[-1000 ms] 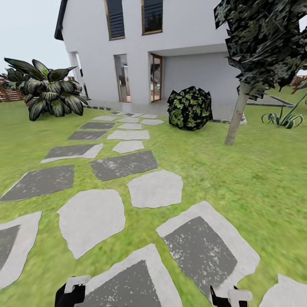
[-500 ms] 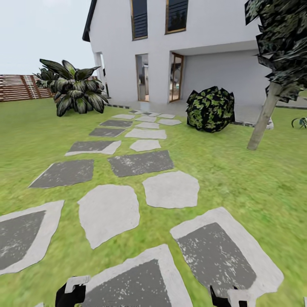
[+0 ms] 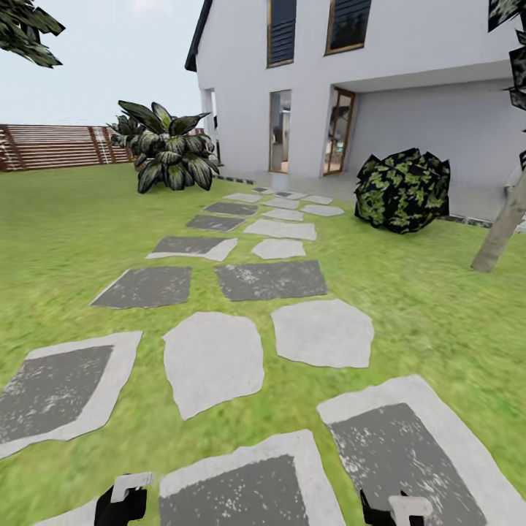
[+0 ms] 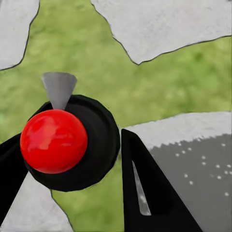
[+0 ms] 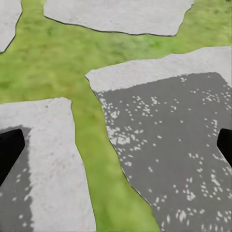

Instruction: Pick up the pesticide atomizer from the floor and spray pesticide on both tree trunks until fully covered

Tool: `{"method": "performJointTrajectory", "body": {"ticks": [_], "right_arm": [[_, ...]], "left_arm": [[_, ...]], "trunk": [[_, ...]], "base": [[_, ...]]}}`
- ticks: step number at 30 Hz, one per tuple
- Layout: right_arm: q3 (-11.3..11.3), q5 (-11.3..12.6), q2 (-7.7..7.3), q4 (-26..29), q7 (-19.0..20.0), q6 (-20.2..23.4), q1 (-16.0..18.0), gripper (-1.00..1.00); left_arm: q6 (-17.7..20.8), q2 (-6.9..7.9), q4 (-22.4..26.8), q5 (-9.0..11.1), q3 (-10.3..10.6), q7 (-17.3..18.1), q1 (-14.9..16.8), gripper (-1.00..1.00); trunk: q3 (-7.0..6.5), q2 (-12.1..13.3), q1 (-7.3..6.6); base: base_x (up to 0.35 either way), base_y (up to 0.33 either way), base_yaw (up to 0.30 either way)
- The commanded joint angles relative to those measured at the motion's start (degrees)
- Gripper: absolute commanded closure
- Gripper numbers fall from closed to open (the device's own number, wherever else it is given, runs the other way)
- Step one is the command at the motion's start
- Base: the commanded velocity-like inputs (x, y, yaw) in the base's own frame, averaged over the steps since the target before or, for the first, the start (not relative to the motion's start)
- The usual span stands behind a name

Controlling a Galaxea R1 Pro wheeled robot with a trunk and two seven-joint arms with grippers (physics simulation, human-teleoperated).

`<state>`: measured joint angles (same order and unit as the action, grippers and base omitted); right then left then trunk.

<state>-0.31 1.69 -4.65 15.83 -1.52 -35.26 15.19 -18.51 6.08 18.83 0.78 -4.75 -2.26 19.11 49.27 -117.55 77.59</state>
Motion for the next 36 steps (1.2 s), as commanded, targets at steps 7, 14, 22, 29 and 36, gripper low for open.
{"method": "performJointTrajectory", "body": {"ticks": [7, 14, 22, 29, 36], "right_arm": [[-0.04, 0.16, -0.01, -0.01, -0.06, -0.16, 0.01, -1.0], [-0.04, 0.16, -0.01, -0.01, -0.06, -0.16, 0.01, -1.0], [-0.04, 0.16, -0.01, -0.01, -0.06, -0.16, 0.01, -1.0], [-0.04, 0.16, -0.01, -0.01, -0.06, -0.16, 0.01, -1.0], [-0.04, 0.16, -0.01, -0.01, -0.06, -0.16, 0.01, -1.0]], "left_arm": [[-0.13, -0.02, -0.11, 0.09, -0.08, -0.03, 0.05, 1.0], [-0.12, -0.02, -0.11, 0.1, -0.08, -0.04, 0.05, 1.0], [-0.12, -0.02, -0.11, 0.1, -0.08, -0.04, 0.05, 1.0], [-0.12, -0.02, -0.11, 0.1, -0.08, -0.08, 0.05, 1.0], [-0.12, -0.02, -0.11, 0.1, -0.08, -0.09, 0.05, 1.0]], "trunk": [[0.05, -0.02, 0.02], [-0.11, -0.02, 0.02], [-0.38, -0.02, 0.02], [-0.64, -0.02, 0.02], [-0.89, -0.02, 0.02]], "base": [[0.333, 0.0, 0.277], [0.336, 0.0, 0.277], [0.336, 0.0, 0.277], [0.336, 0.0, 0.276], [0.336, 0.0, 0.277]]}}
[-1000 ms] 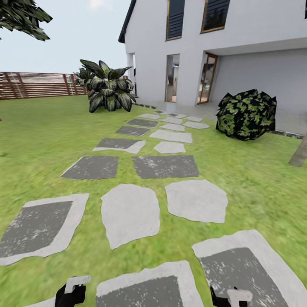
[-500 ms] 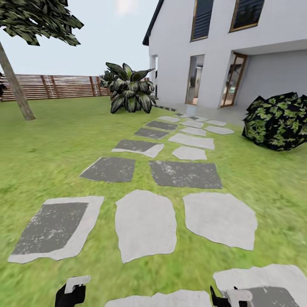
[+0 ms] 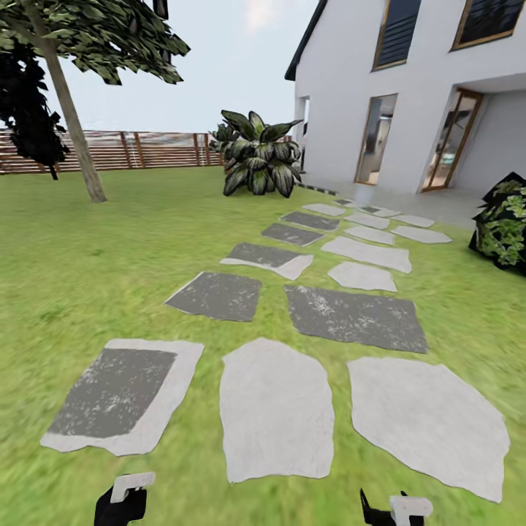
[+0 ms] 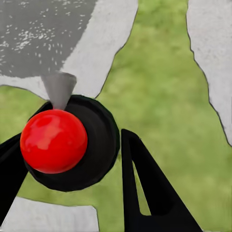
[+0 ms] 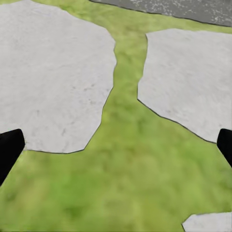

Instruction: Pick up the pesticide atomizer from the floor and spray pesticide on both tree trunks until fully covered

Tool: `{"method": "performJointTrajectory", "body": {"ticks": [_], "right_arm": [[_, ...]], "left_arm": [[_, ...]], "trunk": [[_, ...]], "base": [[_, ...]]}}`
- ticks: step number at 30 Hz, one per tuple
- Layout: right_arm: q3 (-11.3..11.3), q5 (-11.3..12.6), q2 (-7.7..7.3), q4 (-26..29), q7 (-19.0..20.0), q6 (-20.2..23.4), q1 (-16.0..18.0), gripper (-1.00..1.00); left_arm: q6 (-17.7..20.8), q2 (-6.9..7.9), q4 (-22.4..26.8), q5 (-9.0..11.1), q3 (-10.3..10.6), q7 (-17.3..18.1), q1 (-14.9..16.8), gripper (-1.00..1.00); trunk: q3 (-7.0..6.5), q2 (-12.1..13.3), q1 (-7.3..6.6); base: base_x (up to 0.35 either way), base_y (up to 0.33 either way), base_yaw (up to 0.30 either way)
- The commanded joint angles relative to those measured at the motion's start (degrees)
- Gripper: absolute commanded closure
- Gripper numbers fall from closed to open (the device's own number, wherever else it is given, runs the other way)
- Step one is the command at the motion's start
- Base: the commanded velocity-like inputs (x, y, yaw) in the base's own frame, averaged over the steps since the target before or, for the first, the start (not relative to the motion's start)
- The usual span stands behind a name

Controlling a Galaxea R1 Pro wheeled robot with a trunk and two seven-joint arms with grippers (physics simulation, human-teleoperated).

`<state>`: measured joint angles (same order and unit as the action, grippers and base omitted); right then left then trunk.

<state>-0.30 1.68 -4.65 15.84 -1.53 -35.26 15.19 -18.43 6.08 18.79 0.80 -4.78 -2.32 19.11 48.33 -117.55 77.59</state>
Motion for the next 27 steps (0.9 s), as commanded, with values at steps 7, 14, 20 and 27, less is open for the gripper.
{"method": "performJointTrajectory", "body": {"ticks": [7, 14, 20, 27], "right_arm": [[-0.08, 0.16, -0.01, -0.02, -0.06, -0.16, 0.01, -1.0], [-0.08, 0.16, -0.01, -0.02, -0.06, -0.16, 0.01, -1.0], [-0.06, 0.16, -0.01, -0.02, -0.06, -0.16, 0.01, -1.0], [-0.07, 0.14, -0.01, -0.02, -0.06, -0.16, 0.01, -1.0]], "left_arm": [[-0.2, -0.02, -0.07, 0.08, -0.05, -0.04, 0.05, 1.0], [-0.2, -0.02, -0.07, 0.08, -0.05, -0.02, 0.05, 1.0], [-0.2, -0.02, -0.07, 0.08, -0.05, -0.04, 0.05, 1.0], [-0.2, 0.0, -0.07, 0.08, -0.06, -0.04, 0.05, 1.0]], "trunk": [[-0.2, -0.02, 0.03], [-0.46, -0.02, 0.03], [-0.68, -0.02, 0.03], [-0.93, -0.02, 0.03]], "base": [[0.336, 0.0, 0.276], [0.336, 0.0, 0.276], [0.336, 0.0, 0.276], [0.336, 0.0, 0.276]]}}
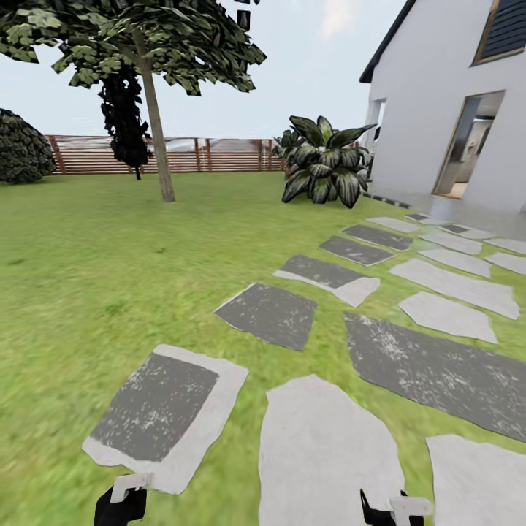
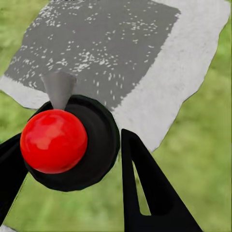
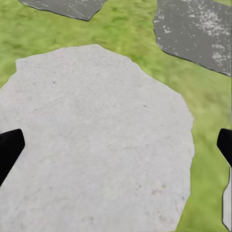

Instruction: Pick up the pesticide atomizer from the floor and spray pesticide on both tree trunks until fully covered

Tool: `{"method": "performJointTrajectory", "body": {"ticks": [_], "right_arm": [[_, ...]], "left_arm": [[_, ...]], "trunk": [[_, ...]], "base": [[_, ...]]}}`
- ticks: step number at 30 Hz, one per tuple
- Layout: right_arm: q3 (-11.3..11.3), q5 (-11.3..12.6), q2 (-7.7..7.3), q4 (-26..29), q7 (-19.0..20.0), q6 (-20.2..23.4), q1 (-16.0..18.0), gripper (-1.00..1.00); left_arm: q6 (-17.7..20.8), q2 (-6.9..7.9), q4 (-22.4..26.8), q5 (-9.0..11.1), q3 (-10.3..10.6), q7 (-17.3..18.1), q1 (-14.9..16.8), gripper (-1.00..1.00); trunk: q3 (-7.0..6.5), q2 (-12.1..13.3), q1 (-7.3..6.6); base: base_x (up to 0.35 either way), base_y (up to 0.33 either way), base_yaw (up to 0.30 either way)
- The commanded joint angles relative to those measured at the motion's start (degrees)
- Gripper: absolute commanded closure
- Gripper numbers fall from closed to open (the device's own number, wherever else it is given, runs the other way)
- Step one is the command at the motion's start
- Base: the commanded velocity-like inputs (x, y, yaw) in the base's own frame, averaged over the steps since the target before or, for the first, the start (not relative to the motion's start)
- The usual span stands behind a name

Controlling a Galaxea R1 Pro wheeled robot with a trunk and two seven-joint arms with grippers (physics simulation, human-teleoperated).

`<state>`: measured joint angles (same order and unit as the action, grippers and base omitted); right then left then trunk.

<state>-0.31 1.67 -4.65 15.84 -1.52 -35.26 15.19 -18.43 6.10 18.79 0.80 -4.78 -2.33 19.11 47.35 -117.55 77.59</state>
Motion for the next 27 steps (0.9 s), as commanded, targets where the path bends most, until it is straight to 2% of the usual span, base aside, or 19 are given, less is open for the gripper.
{"method": "performJointTrajectory", "body": {"ticks": [1, 27], "right_arm": [[-0.05, 0.15, -0.01, -0.02, -0.06, -0.16, 0.01, -1.0], [-0.04, 0.18, -0.01, 0.04, -0.06, -0.16, 0.01, -1.0]], "left_arm": [[-0.2, -0.02, -0.07, 0.07, -0.05, -0.03, 0.05, 1.0], [-0.2, 0.05, -0.07, 0.07, -0.13, -0.03, 0.05, 1.0]], "trunk": [[0.01, -0.02, 0.03], [-0.93, -0.02, 0.03]], "base": [[0.336, 0.0, 0.277], [0.336, 0.0, 0.277]]}}
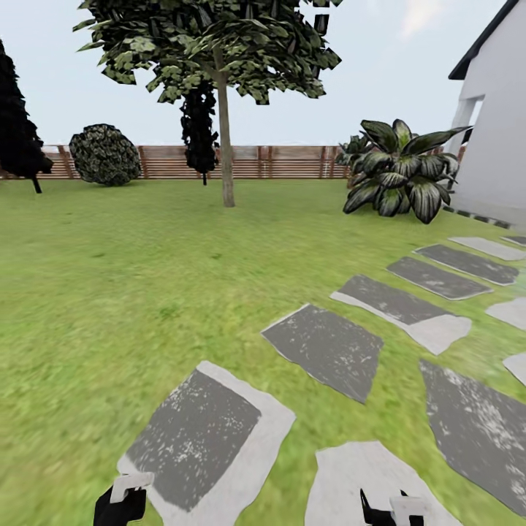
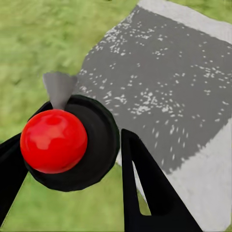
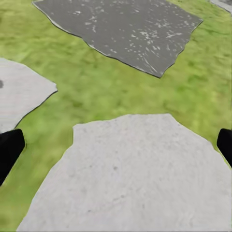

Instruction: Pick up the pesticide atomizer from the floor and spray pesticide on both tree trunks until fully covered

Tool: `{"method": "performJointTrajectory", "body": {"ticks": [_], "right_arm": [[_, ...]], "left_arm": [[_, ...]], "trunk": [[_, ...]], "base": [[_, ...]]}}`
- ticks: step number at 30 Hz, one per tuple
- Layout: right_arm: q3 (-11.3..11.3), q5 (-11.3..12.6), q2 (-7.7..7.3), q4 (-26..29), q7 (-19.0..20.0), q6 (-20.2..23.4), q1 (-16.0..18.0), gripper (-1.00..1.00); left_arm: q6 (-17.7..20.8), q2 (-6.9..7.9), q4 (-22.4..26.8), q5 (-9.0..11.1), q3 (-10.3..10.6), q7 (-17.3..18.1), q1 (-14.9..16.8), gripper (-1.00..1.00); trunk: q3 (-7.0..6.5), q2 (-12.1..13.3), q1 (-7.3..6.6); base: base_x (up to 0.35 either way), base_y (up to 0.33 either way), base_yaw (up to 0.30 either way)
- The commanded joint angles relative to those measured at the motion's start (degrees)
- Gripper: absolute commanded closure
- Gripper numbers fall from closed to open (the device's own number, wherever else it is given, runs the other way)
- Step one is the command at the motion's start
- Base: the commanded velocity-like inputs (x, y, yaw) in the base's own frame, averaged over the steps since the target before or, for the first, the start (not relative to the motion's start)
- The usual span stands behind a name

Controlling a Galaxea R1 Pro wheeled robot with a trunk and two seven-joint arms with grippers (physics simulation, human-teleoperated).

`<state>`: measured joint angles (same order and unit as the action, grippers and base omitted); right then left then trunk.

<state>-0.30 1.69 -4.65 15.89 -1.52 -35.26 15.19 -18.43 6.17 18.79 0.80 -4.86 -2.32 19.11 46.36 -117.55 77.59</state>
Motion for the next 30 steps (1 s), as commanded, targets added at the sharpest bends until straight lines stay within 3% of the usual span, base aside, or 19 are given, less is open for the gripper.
{"method": "performJointTrajectory", "body": {"ticks": [1, 7, 30], "right_arm": [[-0.06, 0.16, -0.01, -0.03, -0.06, -0.16, 0.02, -1.0], [-0.06, 0.16, -0.03, 0.0, -0.06, -0.16, 0.02, -1.0], [0.03, 0.22, -0.1, 0.08, -0.06, -0.2, 0.02, -1.0]], "left_arm": [[-0.2, -0.01, -0.07, 0.08, -0.05, -0.02, 0.05, 1.0], [-0.2, -0.01, -0.07, 0.08, -0.06, 0.0, 0.05, 1.0], [-0.29, 0.04, -0.02, 0.0, -1.59, 0.04, 0.05, 1.0]], "trunk": [[0.02, -0.02, 0.03], [-0.1, -0.02, 0.03], [-0.11, -0.02, 0.03]], "base": [[0.336, 0.0, 0.277], [0.336, 0.0, 0.149], [0.336, 0.0, 0.002]]}}
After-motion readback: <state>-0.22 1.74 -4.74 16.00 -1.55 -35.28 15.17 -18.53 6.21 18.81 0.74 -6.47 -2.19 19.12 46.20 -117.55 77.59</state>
